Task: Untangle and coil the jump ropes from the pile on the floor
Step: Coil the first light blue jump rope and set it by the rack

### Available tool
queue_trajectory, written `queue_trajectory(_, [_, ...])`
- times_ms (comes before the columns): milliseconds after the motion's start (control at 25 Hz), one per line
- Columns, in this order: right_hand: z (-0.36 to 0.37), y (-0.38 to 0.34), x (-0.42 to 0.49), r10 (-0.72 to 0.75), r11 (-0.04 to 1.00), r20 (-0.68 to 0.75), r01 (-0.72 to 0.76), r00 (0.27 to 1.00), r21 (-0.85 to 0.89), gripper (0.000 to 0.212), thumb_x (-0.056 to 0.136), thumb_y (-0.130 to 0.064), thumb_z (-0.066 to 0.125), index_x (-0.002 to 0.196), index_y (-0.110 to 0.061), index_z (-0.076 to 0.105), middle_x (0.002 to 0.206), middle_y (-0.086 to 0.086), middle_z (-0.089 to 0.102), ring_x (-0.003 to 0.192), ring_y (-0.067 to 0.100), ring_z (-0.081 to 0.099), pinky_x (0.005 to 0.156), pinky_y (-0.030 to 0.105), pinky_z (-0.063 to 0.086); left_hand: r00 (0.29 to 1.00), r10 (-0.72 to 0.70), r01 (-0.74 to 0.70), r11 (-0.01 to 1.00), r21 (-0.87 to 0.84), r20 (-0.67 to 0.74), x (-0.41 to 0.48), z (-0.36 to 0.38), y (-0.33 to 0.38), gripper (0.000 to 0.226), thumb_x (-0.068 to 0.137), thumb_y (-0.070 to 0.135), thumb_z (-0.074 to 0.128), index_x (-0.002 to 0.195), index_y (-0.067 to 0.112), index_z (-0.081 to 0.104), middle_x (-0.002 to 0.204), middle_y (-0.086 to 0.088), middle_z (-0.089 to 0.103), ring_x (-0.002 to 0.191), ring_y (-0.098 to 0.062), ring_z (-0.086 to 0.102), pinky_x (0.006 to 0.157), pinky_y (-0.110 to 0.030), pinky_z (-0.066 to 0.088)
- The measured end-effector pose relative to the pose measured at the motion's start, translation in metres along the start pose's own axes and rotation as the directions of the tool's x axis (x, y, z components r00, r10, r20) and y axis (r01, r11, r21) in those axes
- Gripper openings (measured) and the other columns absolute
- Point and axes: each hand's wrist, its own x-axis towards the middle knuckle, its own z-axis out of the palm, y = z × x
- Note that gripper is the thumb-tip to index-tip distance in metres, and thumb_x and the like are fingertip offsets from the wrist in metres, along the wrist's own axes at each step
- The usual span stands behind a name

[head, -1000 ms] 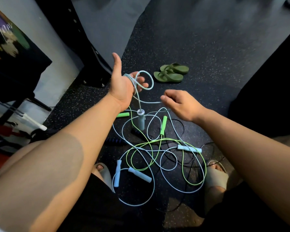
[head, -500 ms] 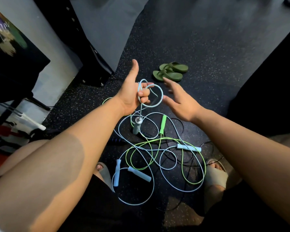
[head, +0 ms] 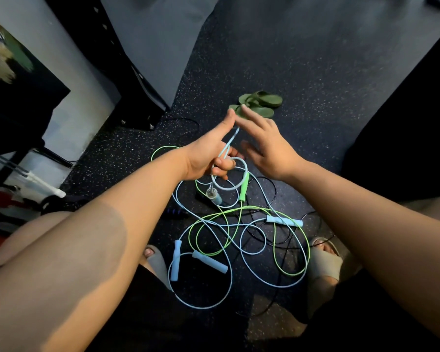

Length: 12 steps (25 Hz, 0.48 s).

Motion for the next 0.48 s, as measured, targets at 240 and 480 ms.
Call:
queue_trajectory(240, [-0.004,-0.004,-0.001,-0.008,0.996,0.083,0.015,0.997,-0.09,0.037,0.092,-0.05,0.039,0.108,-0.028,0.064,0.102,-0.005,0.07,0.096,0.024,0.061,0.085,0.048,0.049,0.998,-0.011,0.006,0.997,0.08,0.065,0.002,0.001,-0.005,0.082,0.089,0.081,0.0,0.083,0.015,0.048,0.053,0.004,0.04,0.049,-0.013,0.034,0.053,-0.024,0.033])
queue_trajectory(480, [-0.012,0.0,0.001,0.341,0.938,-0.034,-0.342,0.94,-0.049,0.022,0.095,-0.037,0.041,0.094,-0.018,0.052,0.09,0.01,0.068,0.083,0.035,0.062,0.075,0.048,0.052,0.994,-0.012,0.022,0.995,0.1,-0.105,0.008,-0.007,-0.007,0.098,0.087,0.085,0.003,0.11,0.003,0.053,0.058,0.002,0.042,0.054,-0.014,0.037,0.066,-0.03,0.037])
